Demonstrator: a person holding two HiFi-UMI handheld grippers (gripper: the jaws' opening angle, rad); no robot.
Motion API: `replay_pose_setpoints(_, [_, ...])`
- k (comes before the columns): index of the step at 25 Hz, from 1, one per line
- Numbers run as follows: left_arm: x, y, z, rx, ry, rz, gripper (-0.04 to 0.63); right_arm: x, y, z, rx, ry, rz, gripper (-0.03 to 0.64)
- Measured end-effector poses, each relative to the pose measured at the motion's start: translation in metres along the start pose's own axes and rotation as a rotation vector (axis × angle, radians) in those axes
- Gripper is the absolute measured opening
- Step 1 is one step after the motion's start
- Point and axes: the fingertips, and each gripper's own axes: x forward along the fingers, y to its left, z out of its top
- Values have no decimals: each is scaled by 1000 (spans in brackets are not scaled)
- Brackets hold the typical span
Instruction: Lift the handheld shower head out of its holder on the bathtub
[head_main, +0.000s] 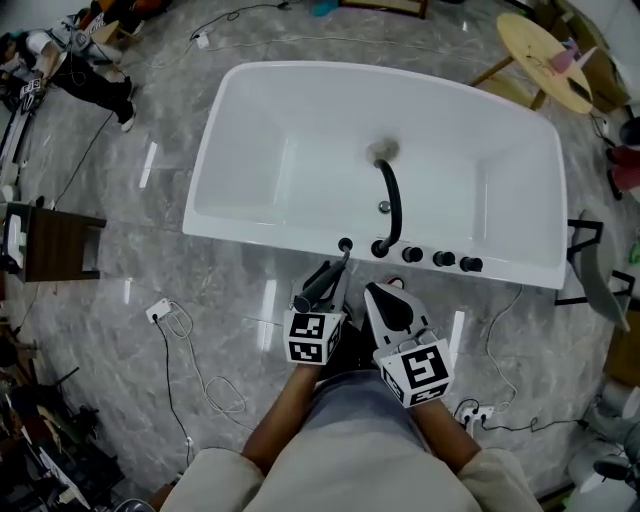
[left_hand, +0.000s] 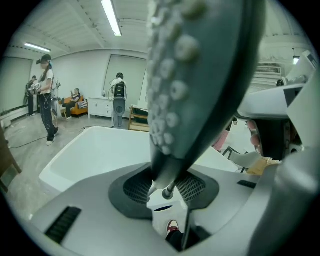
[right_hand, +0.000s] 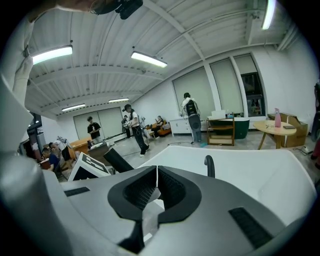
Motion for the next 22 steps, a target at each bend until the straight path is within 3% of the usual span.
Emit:
replay_pose_setpoints(15, [-48, -16, 46, 8, -83, -106, 138, -33, 20, 47, -52, -140, -50, 23])
replay_pose_setpoints(22, [-80, -26, 84, 53, -146, -144, 138, -42, 36, 65, -72, -182, -51, 18])
